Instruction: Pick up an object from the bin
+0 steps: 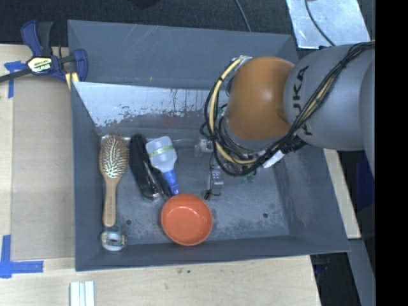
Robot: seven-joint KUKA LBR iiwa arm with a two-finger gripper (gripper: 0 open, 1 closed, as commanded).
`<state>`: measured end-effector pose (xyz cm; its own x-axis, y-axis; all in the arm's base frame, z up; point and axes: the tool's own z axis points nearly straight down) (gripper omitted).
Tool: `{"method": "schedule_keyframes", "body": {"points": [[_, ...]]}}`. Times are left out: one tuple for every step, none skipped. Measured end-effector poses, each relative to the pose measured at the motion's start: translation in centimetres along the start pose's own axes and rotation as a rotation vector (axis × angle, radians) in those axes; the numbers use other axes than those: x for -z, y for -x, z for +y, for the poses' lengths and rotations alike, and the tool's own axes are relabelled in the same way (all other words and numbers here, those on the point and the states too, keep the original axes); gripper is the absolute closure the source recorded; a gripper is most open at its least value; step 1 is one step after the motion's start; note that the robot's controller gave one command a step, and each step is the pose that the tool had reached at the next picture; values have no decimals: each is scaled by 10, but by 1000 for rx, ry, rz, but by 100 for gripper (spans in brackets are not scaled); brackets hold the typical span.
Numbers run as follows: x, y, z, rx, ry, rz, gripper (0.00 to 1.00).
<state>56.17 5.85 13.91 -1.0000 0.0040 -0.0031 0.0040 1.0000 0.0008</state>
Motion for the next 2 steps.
{"method": "schedule_keyframes", "body": {"points": [[0,0,0,0,0,0,0],[-40,-38,8,93,-1,3,0]]}}
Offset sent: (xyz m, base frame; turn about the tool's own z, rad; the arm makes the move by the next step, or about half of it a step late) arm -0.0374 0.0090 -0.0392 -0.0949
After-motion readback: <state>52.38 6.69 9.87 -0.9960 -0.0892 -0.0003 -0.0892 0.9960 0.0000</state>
